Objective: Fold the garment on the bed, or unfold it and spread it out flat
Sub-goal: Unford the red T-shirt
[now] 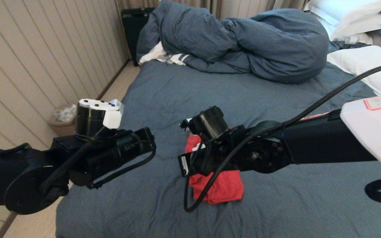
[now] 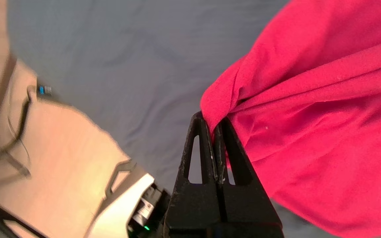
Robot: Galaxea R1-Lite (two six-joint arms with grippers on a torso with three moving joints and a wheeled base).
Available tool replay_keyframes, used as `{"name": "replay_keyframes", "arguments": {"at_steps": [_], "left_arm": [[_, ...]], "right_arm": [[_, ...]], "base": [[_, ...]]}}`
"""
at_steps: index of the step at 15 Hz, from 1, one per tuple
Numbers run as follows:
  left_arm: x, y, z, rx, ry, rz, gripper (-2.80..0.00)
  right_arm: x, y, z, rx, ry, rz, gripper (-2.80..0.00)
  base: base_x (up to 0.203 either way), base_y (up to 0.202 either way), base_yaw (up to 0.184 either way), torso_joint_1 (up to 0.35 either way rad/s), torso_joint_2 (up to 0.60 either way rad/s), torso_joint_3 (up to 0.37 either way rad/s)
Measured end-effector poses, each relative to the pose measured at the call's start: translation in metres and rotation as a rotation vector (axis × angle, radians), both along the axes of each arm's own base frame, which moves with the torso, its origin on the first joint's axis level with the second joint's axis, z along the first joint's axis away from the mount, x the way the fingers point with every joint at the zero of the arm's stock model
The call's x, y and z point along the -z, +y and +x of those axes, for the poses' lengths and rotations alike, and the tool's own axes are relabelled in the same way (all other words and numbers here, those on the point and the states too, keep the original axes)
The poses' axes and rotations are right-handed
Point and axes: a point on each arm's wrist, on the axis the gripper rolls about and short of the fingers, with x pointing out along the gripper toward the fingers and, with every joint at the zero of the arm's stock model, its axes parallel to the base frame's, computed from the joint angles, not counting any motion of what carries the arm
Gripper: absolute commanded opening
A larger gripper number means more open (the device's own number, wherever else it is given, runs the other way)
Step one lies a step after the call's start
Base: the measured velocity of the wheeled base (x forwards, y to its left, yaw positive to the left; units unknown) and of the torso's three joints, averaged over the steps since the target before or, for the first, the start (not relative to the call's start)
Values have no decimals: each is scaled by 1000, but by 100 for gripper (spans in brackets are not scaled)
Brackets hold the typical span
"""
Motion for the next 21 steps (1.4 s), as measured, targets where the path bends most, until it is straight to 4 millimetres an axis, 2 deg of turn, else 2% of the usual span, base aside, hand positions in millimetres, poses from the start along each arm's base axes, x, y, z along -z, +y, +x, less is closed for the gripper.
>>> {"name": "replay_keyframes", "arguments": {"at_steps": [6,13,17,21], "left_arm": [[-8,12,0,-34,-25,-11,-280],[-21,26,1,-77,-64,-31,-280],[-23,31,2,-86,-74,-26,-280],[-24,33,4,-94,-77,-26,-280]], "right_arm": [[21,42,-16,-114,-1,-36,-280],[36,75,-27,-185,-3,-44,-280],[43,83,-32,-216,-30,-81,-280],[42,77,-33,-210,-33,-98,-280]], "base": [[0,0,0,0,0,0],[0,0,0,0,0,0],[0,0,0,0,0,0],[0,0,0,0,0,0]]}}
